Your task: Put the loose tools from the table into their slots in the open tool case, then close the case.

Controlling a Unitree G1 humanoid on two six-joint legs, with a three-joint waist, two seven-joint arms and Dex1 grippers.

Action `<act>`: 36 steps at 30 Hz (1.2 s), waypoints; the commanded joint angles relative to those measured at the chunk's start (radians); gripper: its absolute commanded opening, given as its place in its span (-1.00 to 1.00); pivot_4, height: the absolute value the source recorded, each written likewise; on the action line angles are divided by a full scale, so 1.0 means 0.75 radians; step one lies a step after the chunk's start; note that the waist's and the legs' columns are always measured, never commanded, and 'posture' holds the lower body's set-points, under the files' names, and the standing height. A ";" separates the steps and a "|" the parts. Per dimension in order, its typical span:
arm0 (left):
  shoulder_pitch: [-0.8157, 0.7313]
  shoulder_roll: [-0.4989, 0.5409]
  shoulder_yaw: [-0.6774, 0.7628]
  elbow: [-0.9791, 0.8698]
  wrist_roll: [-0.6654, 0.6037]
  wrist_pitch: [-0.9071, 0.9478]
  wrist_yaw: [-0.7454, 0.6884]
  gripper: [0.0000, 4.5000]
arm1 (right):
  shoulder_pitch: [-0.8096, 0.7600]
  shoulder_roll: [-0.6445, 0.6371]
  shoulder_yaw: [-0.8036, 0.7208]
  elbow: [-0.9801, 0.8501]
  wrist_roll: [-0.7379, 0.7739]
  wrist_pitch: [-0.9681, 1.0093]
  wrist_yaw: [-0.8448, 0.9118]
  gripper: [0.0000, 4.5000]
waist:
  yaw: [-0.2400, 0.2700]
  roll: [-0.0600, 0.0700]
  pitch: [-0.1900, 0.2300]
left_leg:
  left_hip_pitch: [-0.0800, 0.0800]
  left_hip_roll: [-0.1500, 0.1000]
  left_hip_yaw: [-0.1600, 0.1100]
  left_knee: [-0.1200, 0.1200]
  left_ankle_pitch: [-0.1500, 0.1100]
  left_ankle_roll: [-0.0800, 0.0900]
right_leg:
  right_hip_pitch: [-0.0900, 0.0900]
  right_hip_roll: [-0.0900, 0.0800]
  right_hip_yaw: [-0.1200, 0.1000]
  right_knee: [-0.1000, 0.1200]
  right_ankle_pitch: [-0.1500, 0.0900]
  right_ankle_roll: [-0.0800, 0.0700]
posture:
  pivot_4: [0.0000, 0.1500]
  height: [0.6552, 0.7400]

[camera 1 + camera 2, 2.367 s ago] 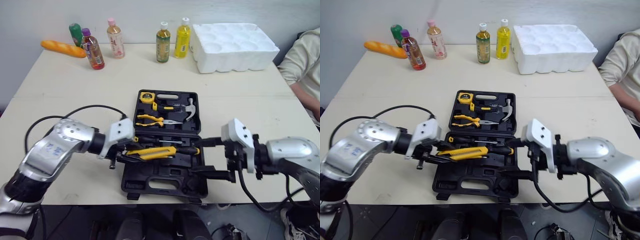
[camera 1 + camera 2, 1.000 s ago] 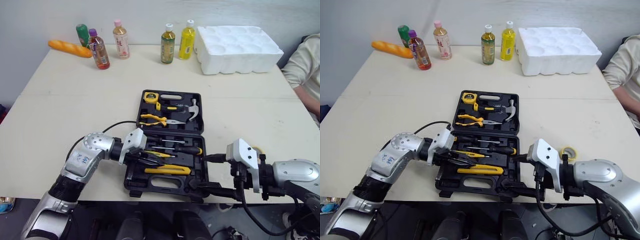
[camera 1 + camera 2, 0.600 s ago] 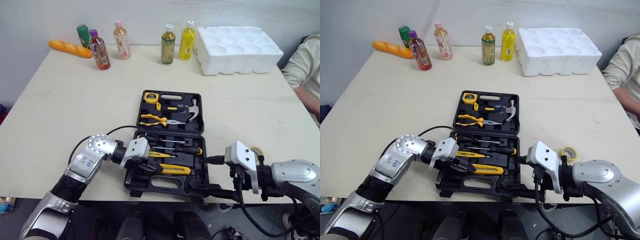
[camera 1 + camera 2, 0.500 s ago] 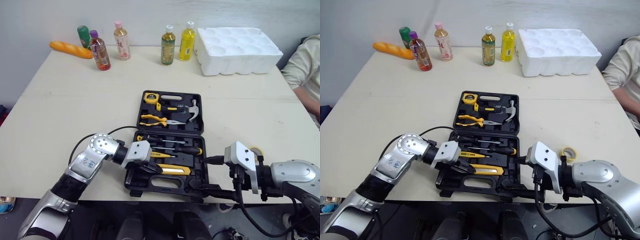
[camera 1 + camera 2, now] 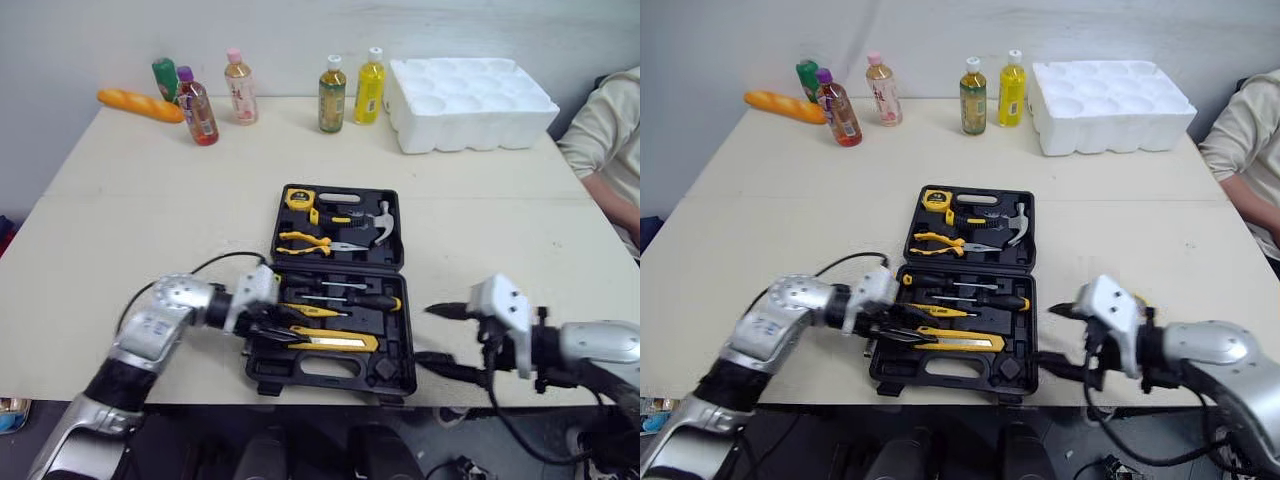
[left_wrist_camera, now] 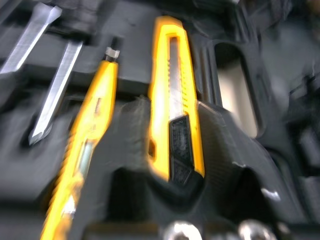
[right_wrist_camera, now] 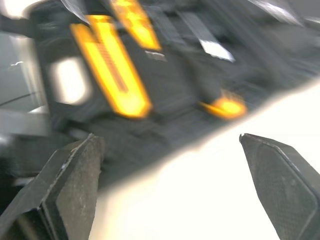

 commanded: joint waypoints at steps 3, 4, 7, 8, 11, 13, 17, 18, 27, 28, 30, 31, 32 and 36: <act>0.162 0.130 0.442 0.054 -0.125 0.131 0.165 0.98 | 0.248 -0.030 -0.414 0.177 -0.108 -0.089 0.169 1.00 | 0.000 0.000 0.000 | 0.001 0.000 0.000 -0.001 0.000 0.000 | 0.002 0.000 0.000 -0.001 0.000 0.000 | 1.00 1.00; 0.195 0.148 0.504 0.103 -0.089 0.085 0.207 0.98 | 0.292 -0.027 -0.471 0.230 -0.130 -0.109 0.199 1.00 | 0.000 0.000 0.000 | 0.002 0.000 0.001 -0.001 0.000 0.001 | 0.002 0.000 0.000 -0.002 0.000 0.000 | 1.00 1.00; 0.321 0.221 0.633 0.214 0.030 -0.085 0.262 0.98 | 0.397 -0.032 -0.598 0.424 -0.229 -0.215 0.271 1.00 | -0.002 -0.001 0.001 | 0.003 -0.001 0.001 -0.002 -0.003 0.002 | 0.002 -0.001 0.001 -0.002 0.000 0.000 | 1.00 1.00; 0.356 0.246 0.655 0.246 0.048 -0.122 0.252 0.98 | 0.412 -0.033 -0.621 0.476 -0.250 -0.240 0.279 1.00 | -0.003 -0.001 0.001 | 0.003 -0.001 0.001 -0.003 -0.003 0.001 | 0.002 -0.001 0.001 -0.003 0.000 0.000 | 1.00 1.00; 0.385 0.297 0.710 0.362 0.034 -0.152 0.221 0.98 | 0.429 -0.036 -0.657 0.590 -0.289 -0.295 0.296 1.00 | -0.003 0.000 0.002 | 0.003 0.000 0.001 -0.006 -0.005 0.000 | 0.001 -0.002 0.002 -0.005 0.000 -0.001 | 1.00 1.00; 0.391 0.310 0.707 0.384 0.063 -0.181 0.253 0.98 | 0.430 -0.039 -0.661 0.658 -0.309 -0.319 0.310 1.00 | -0.002 0.000 0.002 | 0.003 0.000 0.001 -0.006 -0.005 0.000 | 0.001 -0.003 0.002 -0.005 -0.001 -0.001 | 1.00 1.00; 0.386 0.304 0.678 0.314 0.038 -0.165 0.240 0.98 | 0.390 -0.057 -0.641 0.752 -0.313 -0.342 0.335 1.00 | 0.000 0.002 0.003 | 0.002 -0.001 0.001 -0.007 -0.006 0.000 | 0.000 -0.004 0.001 -0.007 -0.001 -0.002 | 1.00 1.00; 0.379 0.305 0.668 0.286 0.026 -0.149 0.232 0.98 | 0.374 -0.062 -0.633 0.765 -0.313 -0.352 0.342 1.00 | -0.002 0.002 0.003 | 0.002 0.000 0.001 -0.007 -0.006 0.000 | 0.000 -0.004 0.001 -0.008 -0.001 -0.002 | 1.00 1.00; 0.178 0.318 0.402 -0.249 -0.191 0.088 0.066 0.98 | 0.116 -0.353 -0.288 0.726 -0.324 -0.435 0.594 1.00 | -0.017 0.008 0.005 | 0.002 0.000 0.002 -0.007 -0.007 -0.001 | 0.001 -0.004 0.001 -0.008 0.000 -0.001 | 1.00 1.00; 0.115 0.301 0.351 -0.302 -0.218 0.108 0.055 0.98 | 0.062 -0.407 -0.208 0.728 -0.344 -0.460 0.625 1.00 | -0.017 0.010 0.006 | 0.002 0.000 0.002 -0.006 -0.007 -0.001 | 0.001 -0.003 0.001 -0.008 0.000 -0.001 | 1.00 1.00; -0.005 0.252 0.260 -0.377 -0.267 0.147 0.044 0.98 | -0.051 -0.480 -0.050 0.753 -0.397 -0.539 0.672 1.00 | -0.018 0.011 0.007 | 0.002 0.000 0.002 -0.004 -0.006 -0.001 | 0.001 -0.002 0.001 -0.007 0.000 -0.001 | 1.00 1.00; -0.061 0.216 0.216 -0.393 -0.274 0.149 0.047 0.98 | -0.128 -0.493 0.040 0.761 -0.422 -0.547 0.671 1.00 | -0.018 0.011 0.007 | 0.001 0.000 0.002 -0.004 -0.006 -0.001 | 0.000 -0.002 0.001 -0.007 0.000 -0.001 | 1.00 1.00; -0.111 0.181 0.175 -0.405 -0.276 0.149 0.050 0.98 | -0.201 -0.498 0.123 0.768 -0.443 -0.556 0.678 1.00 | -0.018 0.011 0.007 | 0.002 0.000 0.002 -0.004 -0.006 -0.002 | 0.002 -0.001 0.001 -0.007 0.000 -0.001 | 1.00 1.00; -0.254 0.057 0.040 -0.419 -0.263 0.131 0.050 0.98 | -0.469 -0.476 0.407 0.757 -0.539 -0.561 0.732 1.00 | -0.013 0.010 0.008 | 0.000 -0.001 0.003 -0.001 -0.001 -0.009 | 0.001 0.001 0.001 -0.007 0.000 0.000 | 1.00 1.00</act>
